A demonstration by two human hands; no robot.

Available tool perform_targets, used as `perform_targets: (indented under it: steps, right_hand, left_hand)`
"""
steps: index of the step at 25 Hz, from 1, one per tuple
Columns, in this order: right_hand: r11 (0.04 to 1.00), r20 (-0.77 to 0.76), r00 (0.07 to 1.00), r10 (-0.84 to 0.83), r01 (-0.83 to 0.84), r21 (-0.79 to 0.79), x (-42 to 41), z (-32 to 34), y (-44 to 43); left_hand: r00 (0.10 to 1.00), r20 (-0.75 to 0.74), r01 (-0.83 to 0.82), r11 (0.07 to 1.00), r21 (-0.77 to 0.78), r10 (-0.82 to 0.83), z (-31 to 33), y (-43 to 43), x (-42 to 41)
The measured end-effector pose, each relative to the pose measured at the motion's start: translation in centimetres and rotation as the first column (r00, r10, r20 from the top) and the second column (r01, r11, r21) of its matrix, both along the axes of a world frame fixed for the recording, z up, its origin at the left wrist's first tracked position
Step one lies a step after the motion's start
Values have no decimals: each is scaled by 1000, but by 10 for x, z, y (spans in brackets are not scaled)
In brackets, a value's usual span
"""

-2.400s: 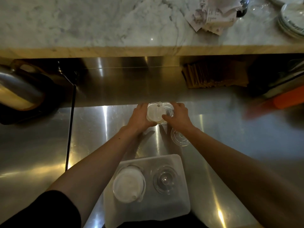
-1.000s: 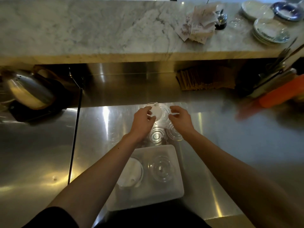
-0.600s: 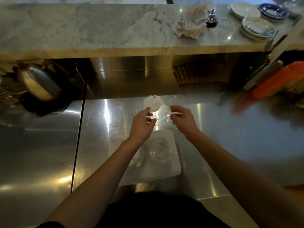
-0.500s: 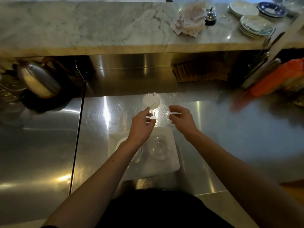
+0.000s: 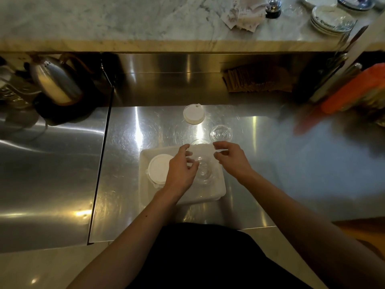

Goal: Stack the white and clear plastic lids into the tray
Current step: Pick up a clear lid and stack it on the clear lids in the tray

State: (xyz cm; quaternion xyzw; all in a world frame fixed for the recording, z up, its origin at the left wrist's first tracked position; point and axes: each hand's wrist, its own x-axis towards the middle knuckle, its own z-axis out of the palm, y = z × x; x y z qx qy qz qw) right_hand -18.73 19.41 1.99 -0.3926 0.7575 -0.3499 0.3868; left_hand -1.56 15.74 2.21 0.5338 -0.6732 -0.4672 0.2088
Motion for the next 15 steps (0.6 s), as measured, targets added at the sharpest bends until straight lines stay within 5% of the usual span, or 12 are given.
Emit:
perform_targets:
  steps: [10,15]
  right_hand:
    - [970,-331,911,245,-228,88,7,-11,22]
    - [886,-581,675,454,-409,217,8,-9,22]
  left_hand:
    - [989,103,91,990,107,-102,-11,25,2]
    - [982,114,140,985,99,-151,-12,28,2]
